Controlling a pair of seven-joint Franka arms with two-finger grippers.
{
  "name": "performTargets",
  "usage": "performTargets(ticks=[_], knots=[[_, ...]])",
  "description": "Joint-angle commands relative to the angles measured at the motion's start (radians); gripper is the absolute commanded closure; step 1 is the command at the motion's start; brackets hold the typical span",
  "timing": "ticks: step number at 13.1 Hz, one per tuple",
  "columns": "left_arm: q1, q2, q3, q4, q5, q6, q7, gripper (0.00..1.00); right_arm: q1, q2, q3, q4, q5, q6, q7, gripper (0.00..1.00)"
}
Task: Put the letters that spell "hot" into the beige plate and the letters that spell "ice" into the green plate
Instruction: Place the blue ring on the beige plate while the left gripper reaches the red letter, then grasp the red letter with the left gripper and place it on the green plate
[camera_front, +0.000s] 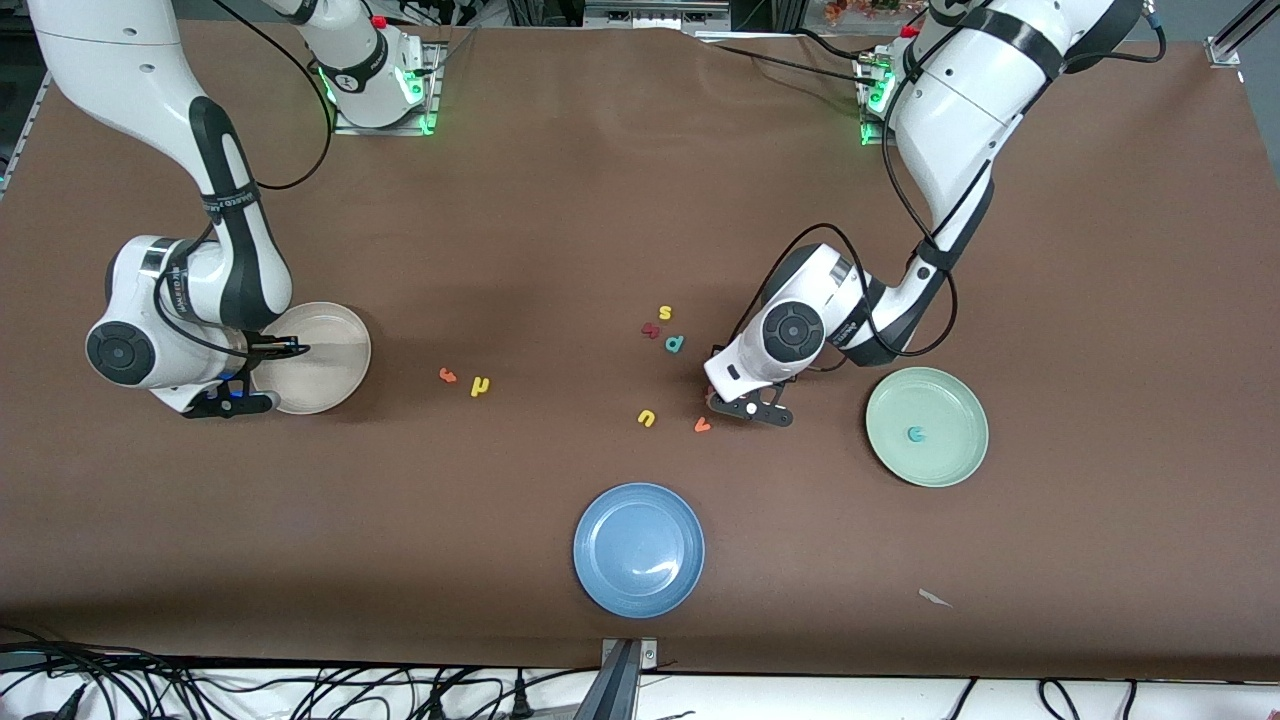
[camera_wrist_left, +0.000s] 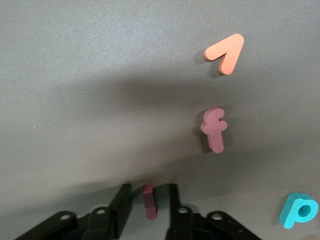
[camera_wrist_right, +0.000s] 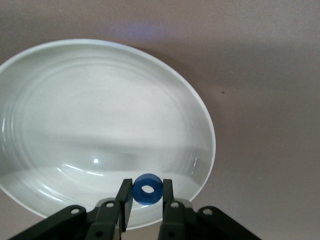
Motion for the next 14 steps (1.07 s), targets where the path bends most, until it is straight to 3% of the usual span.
performTargets(ticks=[1, 6, 8, 9, 11, 12, 14], knots=[[0.001, -0.029, -0.004, -0.05, 0.025, 0.002, -0.071, 1.0, -0.005, -0.006, 0.002, -0.013, 0.018, 0.02, -0.027, 0.9], [0.025, -0.116, 0.002, -0.031, 0.028, -0.126, -0.054, 1.0, -0.002, -0.006, 0.03, -0.024, 0.019, -0.005, -0.019, 0.88], [0.089, -0.159, 0.004, -0.027, 0.028, -0.163, 0.048, 1.0, -0.002, -0.004, 0.035, -0.031, 0.035, -0.003, -0.015, 0.85], [0.134, -0.171, 0.005, -0.027, 0.028, -0.174, 0.123, 1.0, 0.0, 0.002, 0.035, -0.031, 0.033, -0.003, -0.016, 0.72], [0.227, -0.182, 0.007, -0.018, 0.028, -0.182, 0.268, 1.0, 0.0, -0.001, 0.033, -0.027, 0.035, -0.006, -0.013, 0.08], [0.272, -0.182, 0.007, -0.018, 0.03, -0.185, 0.353, 1.0, 0.001, -0.007, 0.035, -0.019, 0.035, -0.009, -0.013, 0.01], [0.35, -0.164, 0.013, -0.018, 0.056, -0.174, 0.495, 1.0, 0.011, -0.029, 0.041, 0.022, 0.038, -0.066, 0.028, 0.01]])
